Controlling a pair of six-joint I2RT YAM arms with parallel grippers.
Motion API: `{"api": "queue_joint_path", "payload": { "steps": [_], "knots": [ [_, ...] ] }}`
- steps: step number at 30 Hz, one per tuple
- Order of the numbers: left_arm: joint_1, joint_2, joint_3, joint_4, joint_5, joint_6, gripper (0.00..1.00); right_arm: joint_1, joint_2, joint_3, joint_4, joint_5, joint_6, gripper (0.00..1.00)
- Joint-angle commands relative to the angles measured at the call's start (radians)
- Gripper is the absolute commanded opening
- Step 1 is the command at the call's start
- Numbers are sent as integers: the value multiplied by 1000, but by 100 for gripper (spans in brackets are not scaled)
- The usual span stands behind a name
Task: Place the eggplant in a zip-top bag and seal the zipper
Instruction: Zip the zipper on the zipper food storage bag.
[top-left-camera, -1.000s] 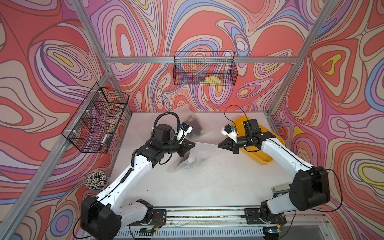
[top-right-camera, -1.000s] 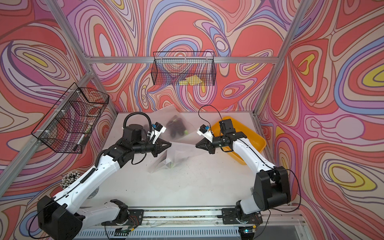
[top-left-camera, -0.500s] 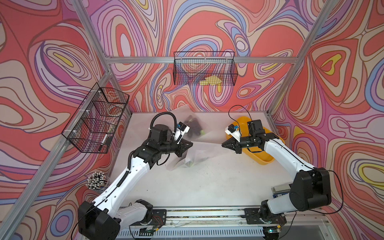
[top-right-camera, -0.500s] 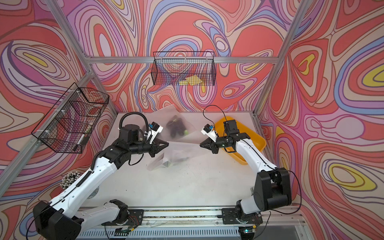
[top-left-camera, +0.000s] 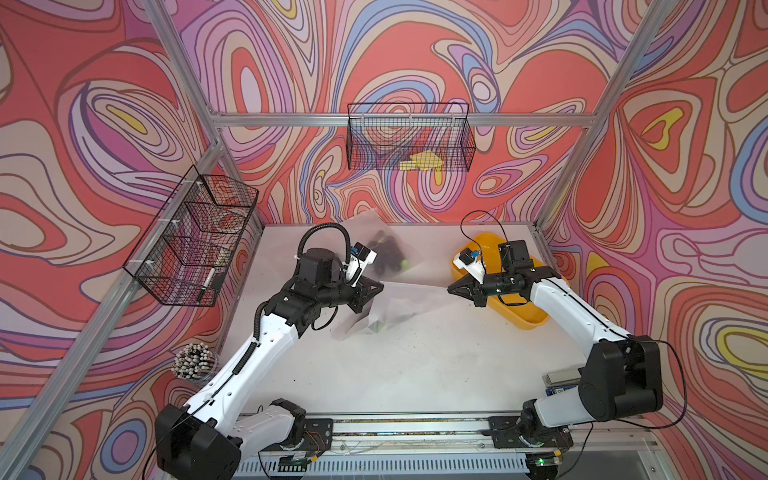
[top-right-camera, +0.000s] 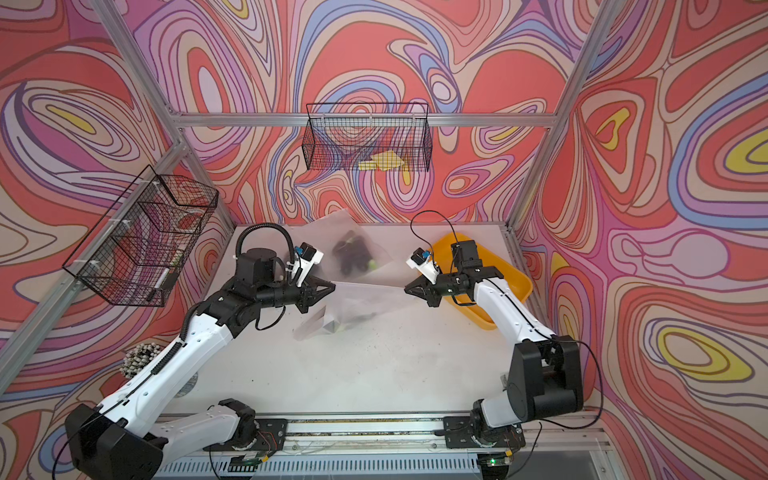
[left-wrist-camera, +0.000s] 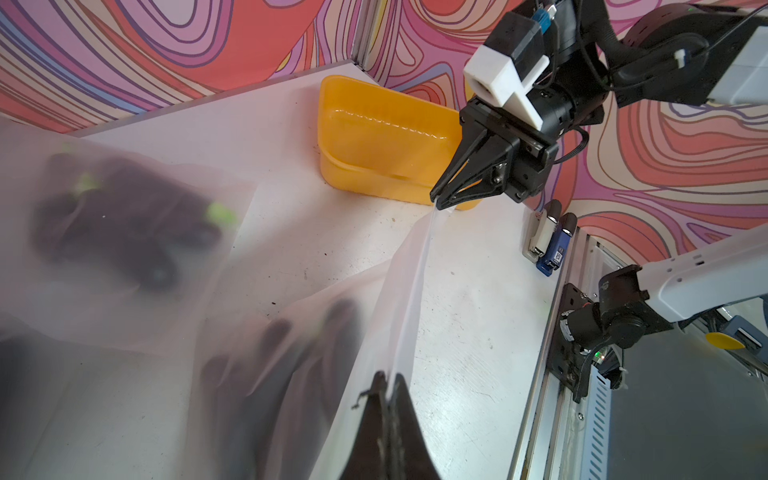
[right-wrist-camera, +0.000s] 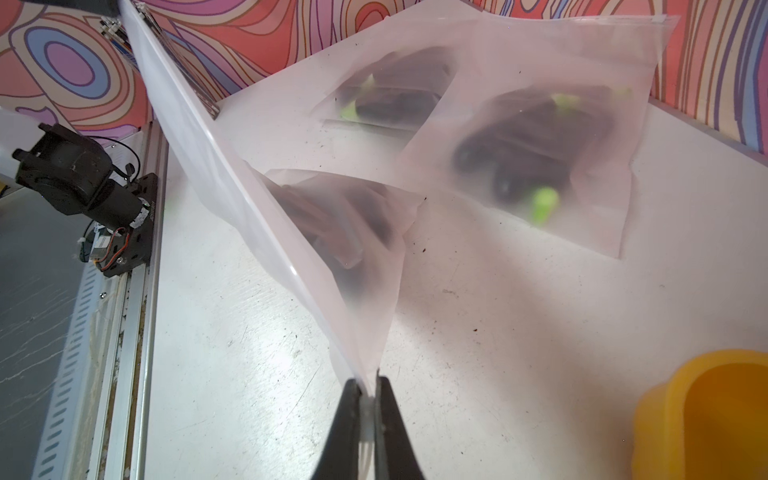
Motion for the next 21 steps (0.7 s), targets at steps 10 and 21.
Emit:
{"api": "queue_joint_path", "payload": {
  "steps": [10, 21],
  "knots": [
    [35, -31, 23, 38, -33, -12, 0, -63, 20, -33, -31, 167, 5, 4],
    [36, -7, 28, 42, -11, -23, 0, -75, 16, -18, -19, 117, 24, 5]
  ]
}}
